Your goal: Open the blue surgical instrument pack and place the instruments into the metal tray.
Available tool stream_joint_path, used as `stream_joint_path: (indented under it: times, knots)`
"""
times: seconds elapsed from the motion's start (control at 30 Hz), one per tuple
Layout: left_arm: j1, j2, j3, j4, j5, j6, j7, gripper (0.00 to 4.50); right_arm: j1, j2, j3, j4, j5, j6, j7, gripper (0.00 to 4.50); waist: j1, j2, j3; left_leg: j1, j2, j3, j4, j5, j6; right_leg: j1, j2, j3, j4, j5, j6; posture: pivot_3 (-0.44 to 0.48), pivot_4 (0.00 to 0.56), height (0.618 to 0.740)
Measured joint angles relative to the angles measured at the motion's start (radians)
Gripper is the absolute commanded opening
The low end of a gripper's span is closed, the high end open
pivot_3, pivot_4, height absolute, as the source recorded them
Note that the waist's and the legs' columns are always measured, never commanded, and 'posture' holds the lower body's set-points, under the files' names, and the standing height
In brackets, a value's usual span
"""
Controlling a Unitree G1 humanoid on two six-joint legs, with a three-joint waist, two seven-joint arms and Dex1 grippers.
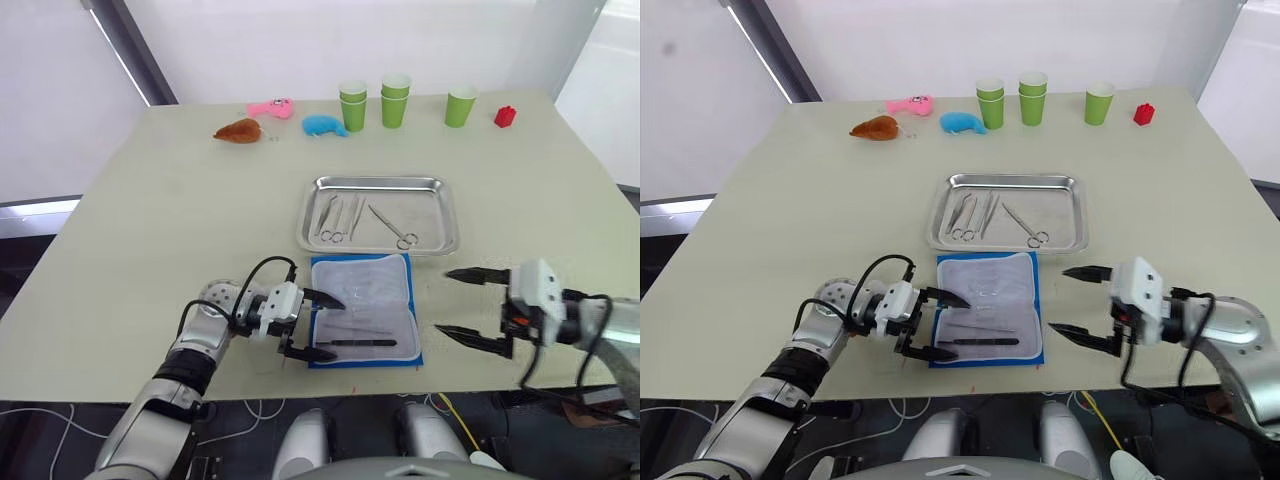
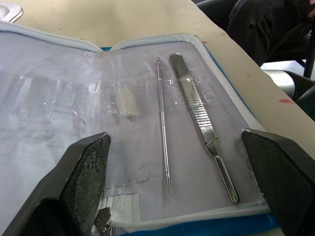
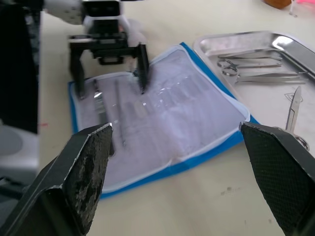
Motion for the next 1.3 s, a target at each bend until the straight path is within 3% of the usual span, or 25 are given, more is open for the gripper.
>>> stream_joint_path:
  times: [0.17, 0.53, 0.97, 1.07, 1.2, 1.23, 1.27, 1.3]
  knots:
    - [0.002, -0.004, 0.000, -0.008, 0.006, 0.008, 0.008, 4.50, -0.059, 0.027, 0.118, 0.017, -0.082, 0.008, -0.042, 4.33, 0.002, 0.001, -0.001, 0.000, -0.001, 0.000, 0.000, 0.000, 0.000, 0.000, 0.000, 0.000, 0.000, 0.000, 0.001, 0.000, 0.150, 0.740]
    - [0.007, -0.011, 0.000, -0.016, 0.012, 0.010, 0.024, 4.50, -0.163, 0.099, 0.328, 0.231, -0.276, -0.091, -0.047, 4.33, 0.006, 0.002, -0.001, -0.001, -0.003, 0.002, 0.000, 0.000, 0.000, 0.000, -0.001, 0.001, 0.000, -0.001, 0.001, 0.000, 0.150, 0.740]
    - [0.011, -0.010, 0.000, -0.016, 0.014, 0.013, 0.032, 4.50, -0.223, 0.144, 0.360, 0.350, -0.328, -0.164, -0.014, 4.33, 0.003, 0.003, -0.004, 0.001, -0.003, 0.002, 0.000, 0.000, 0.000, 0.003, -0.001, 0.000, 0.000, -0.001, 0.001, 0.000, 0.150, 0.740]
    - [0.012, -0.011, 0.000, -0.016, 0.015, 0.013, 0.033, 4.50, -0.227, 0.147, 0.381, 0.372, -0.333, -0.192, 0.014, 3.59, 0.003, 0.003, -0.005, 0.001, -0.003, 0.002, 0.000, 0.000, 0.000, 0.003, -0.001, 0.000, 0.000, -0.001, 0.001, 0.000, 0.150, 0.740]
    - [0.013, -0.009, 0.000, -0.016, 0.018, 0.016, 0.037, 4.50, -0.226, 0.147, 0.398, 0.379, -0.340, -0.216, 0.046, 1.73, 0.001, 0.002, -0.007, 0.003, -0.003, 0.002, 0.000, 0.000, 0.000, 0.006, -0.001, 0.000, 0.000, -0.001, 0.001, 0.000, 0.150, 0.740]
    - [0.014, -0.009, 0.000, -0.016, 0.019, 0.017, 0.039, 4.50, -0.225, 0.147, 0.401, 0.380, -0.340, -0.220, 0.049, 1.73, 0.000, 0.002, -0.007, 0.003, -0.003, 0.002, 0.000, 0.000, 0.000, 0.006, -0.001, 0.000, 0.000, -0.001, 0.001, 0.000, 0.150, 0.740]
    - [0.016, -0.009, 0.000, -0.016, 0.019, 0.017, 0.042, 4.50, -0.225, 0.147, 0.405, 0.383, -0.346, -0.229, 0.050, 1.03, 0.000, 0.002, -0.007, 0.005, -0.003, 0.000, 0.000, 0.000, 0.000, 0.008, -0.001, 0.000, -0.001, -0.001, 0.001, 0.000, 0.150, 0.740]
    - [0.017, -0.009, 0.000, -0.016, 0.019, 0.017, 0.044, 4.50, -0.226, 0.146, 0.408, 0.388, -0.348, -0.233, 0.052, 0.95, -0.001, 0.002, -0.007, 0.006, -0.003, 0.000, 0.000, 0.000, 0.000, 0.008, -0.001, 0.000, -0.001, -0.001, 0.001, 0.000, 0.150, 0.740]
